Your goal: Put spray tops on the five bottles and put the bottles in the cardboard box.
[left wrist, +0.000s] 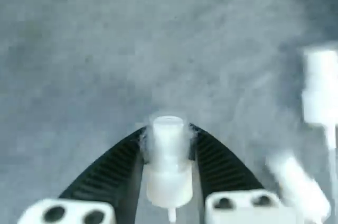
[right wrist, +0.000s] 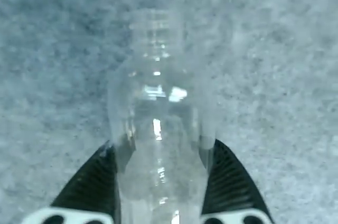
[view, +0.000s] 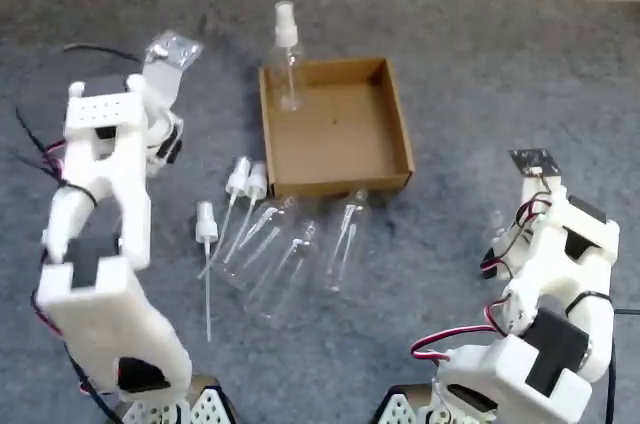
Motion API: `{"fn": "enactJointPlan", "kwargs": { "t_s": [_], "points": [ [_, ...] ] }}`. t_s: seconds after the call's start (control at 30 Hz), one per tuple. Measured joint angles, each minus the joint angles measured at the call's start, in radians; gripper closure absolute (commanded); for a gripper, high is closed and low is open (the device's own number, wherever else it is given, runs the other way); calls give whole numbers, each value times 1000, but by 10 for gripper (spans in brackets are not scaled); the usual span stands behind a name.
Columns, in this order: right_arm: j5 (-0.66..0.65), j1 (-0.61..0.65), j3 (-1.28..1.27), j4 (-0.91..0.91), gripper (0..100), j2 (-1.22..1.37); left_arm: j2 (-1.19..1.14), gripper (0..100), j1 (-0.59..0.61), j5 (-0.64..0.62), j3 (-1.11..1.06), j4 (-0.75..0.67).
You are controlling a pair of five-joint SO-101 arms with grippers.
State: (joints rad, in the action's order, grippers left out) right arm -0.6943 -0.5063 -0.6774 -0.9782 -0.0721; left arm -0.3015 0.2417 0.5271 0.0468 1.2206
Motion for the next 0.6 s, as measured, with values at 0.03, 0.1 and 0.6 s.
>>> {"fn": "enactJointPlan", "kwargs": {
  "t_s": [0.03,0.1,0.6],
  "points": [
    [18,0,0,0,959,2,43,998,0,-9,0,35],
    [63,0,5,0,905,6,132,998,-8,-63,-5,106],
    [302,61,161,-92,785,8,733,997,-118,-338,-615,107]
  ]
}}
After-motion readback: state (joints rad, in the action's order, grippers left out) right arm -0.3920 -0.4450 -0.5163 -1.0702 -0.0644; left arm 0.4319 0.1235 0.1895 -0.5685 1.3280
